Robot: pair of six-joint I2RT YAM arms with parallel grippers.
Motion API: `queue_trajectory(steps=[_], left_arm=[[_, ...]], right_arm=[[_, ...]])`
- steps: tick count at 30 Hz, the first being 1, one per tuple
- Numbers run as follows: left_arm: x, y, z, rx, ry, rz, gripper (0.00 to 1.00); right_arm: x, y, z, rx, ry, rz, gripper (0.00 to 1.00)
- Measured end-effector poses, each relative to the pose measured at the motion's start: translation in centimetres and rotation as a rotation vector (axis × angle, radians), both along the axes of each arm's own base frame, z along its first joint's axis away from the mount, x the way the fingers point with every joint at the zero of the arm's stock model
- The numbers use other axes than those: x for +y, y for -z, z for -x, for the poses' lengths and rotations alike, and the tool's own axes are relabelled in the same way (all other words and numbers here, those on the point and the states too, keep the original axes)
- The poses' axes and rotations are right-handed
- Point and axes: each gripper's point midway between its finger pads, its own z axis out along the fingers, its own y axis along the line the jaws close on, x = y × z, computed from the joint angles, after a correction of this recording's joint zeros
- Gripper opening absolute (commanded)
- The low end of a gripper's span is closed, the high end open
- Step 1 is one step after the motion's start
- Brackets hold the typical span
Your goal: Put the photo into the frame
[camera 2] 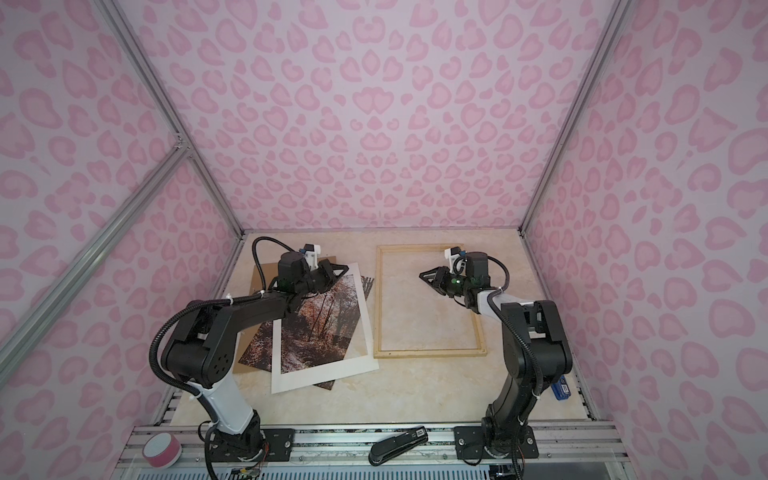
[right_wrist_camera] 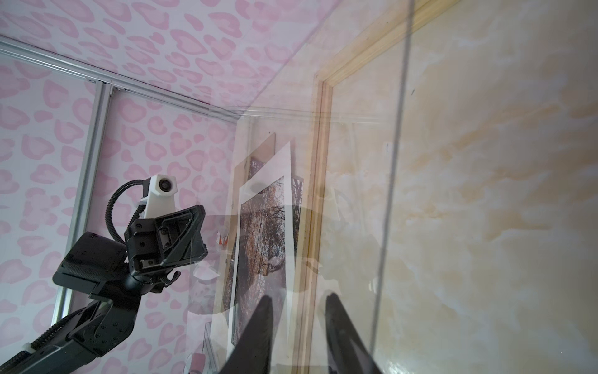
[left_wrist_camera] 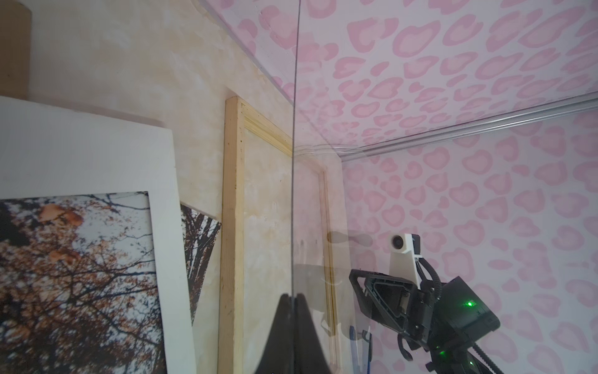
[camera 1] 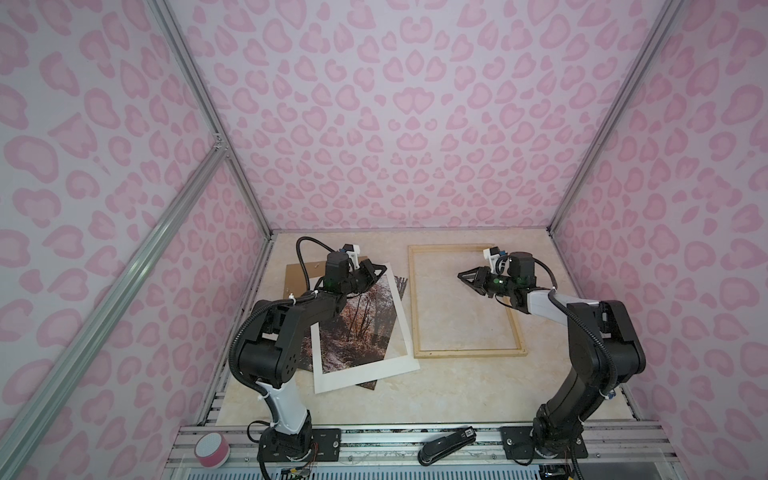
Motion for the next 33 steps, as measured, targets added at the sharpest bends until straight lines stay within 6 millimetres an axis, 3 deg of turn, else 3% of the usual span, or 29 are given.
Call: queue_trajectory(steps=[10, 19, 23, 27, 33], left_arm=[[-0.4, 0.0, 0.5, -0.015, -0.084, -0.027, 0.04], [-1.1, -0.2, -0.2, -0.025, -0.106, -0.018, 0.04], [-1.9, 0.4, -0.4, -0.017, -0.092, -0.021, 0.05], [-2.5, 1.1, -0.5, -0.008, -0.083, -0.027, 0.13], [-3.7, 2.4, -0.9, 0.009, -0.070, -0.043, 0.13]], right_arm=[[0.0, -0.9, -0.2, -0.016, 0.007, -0.013, 0.31], [-1.1, -1.7, -0.5, -0.021, 0.006, 0.004, 0.06], [-2.2, -3.1, -0.8, -0.040, -0.022, 0.029, 0.02], [-2.7, -4.1, -1.3, -0.059, -0.094, 0.078, 0.00], [-3.3, -2.3, -1.3, -0.026, -0.167, 0.118, 0.00]])
